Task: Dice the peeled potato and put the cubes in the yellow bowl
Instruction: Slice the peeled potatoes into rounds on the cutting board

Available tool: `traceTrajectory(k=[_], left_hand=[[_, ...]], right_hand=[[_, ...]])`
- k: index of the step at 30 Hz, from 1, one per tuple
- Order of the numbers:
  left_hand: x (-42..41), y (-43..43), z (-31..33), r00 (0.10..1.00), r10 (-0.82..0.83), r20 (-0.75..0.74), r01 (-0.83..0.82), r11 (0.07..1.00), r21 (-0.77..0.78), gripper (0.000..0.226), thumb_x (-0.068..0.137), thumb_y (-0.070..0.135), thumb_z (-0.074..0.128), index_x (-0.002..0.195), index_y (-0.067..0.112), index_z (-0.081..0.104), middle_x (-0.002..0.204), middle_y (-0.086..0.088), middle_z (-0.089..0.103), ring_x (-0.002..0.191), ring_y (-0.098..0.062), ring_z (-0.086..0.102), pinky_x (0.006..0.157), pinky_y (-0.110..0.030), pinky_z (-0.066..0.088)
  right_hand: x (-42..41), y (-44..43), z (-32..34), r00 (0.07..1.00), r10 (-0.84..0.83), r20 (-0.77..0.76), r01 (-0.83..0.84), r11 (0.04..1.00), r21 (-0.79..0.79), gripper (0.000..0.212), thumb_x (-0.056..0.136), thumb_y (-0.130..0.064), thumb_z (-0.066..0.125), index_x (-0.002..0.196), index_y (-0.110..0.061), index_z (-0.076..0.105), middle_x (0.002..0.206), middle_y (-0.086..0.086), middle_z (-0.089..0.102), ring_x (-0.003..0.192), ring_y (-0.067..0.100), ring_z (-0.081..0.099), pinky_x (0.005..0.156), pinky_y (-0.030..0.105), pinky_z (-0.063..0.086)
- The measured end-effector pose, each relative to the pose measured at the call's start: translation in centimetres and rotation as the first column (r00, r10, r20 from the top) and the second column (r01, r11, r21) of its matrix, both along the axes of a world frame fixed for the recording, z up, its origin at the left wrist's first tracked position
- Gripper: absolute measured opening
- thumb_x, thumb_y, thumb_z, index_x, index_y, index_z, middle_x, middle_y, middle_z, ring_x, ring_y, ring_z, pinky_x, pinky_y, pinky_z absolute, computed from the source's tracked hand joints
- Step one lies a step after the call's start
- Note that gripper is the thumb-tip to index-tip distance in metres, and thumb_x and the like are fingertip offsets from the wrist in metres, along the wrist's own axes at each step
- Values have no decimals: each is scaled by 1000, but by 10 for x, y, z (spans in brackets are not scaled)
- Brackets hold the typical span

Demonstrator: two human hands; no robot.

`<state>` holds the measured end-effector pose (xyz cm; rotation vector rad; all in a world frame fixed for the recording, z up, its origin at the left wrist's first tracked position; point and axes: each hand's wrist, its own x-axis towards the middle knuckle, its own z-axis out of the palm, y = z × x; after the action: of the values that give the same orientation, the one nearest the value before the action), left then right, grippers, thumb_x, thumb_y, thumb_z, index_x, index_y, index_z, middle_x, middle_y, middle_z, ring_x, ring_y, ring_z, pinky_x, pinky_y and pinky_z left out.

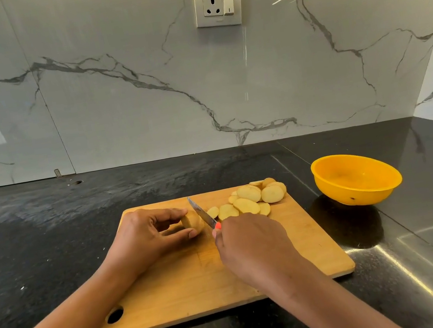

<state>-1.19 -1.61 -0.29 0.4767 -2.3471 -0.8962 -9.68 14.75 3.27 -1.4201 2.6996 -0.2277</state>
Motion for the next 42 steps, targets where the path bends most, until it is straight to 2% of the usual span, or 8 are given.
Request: traceTrajectory(k=[8,15,19,24,27,31,37,42], left_hand=[[-1,-2,-1,1000,7,16,-7,1000,26,46,53,48,75,97,35,68,90,20,66,88,12,60,72,-5,48],[0,0,0,1000,8,10,-9,1000,27,51,53,45,75,101,28,71,90,21,66,87,13,60,71,-4,48],[0,1,1,1000,5,8,-5,999,44,51,53,42,76,100,25,72,87,20,67,85,13,61,71,-2,46],[0,3,0,1000,3,6,-3,1000,-4,50,54,45,75,100,26,72,88,24,65,87,14,60,72,-3,46],[0,3,1,1000,9,-4,-9,1000,8,50,53,44,75,99,23,72,84,24,65,84,12,61,71,-3,47],[0,1,2,1000,16,-8,-15,999,52,47,51,44,77,94,27,72,82,22,67,83,11,62,73,-5,48],[-1,-2,0,1000,18,14,-19,995,96,48,49,45,79,94,28,72,87,19,69,85,9,63,75,-7,50],[-1,1,2,1000,13,-5,-12,994,113,46,50,42,79,93,27,72,85,19,67,81,11,63,68,-3,47]], right_hand=[[2,-1,1,999,-8,34,8,1000,13,36,104,-35,33,125,-14,55,93,3,51,86,18,50,54,24,31],[2,-2,5,1000,21,-13,-21,1000,8,27,103,-26,39,118,-12,57,92,5,55,80,17,49,50,23,29],[3,-10,8,999,27,-34,-27,1000,-8,27,103,-24,40,116,-11,59,99,6,62,79,17,51,54,26,35],[9,-8,8,998,41,-41,-39,998,55,25,102,-22,43,119,-11,57,106,8,63,81,20,53,60,28,41],[10,-15,11,998,32,-45,-29,998,64,24,100,-19,44,118,-10,58,107,8,63,82,20,53,56,27,37],[10,-19,8,999,41,-14,-40,996,84,26,101,-20,43,120,-10,57,111,8,62,97,23,59,69,30,39],[10,-20,3,1000,20,20,-22,990,139,27,101,-23,46,123,-10,55,115,9,61,103,24,59,76,32,41],[14,-21,2,999,36,29,-41,978,205,26,99,-17,47,123,-10,55,119,9,60,105,25,58,79,33,43]])
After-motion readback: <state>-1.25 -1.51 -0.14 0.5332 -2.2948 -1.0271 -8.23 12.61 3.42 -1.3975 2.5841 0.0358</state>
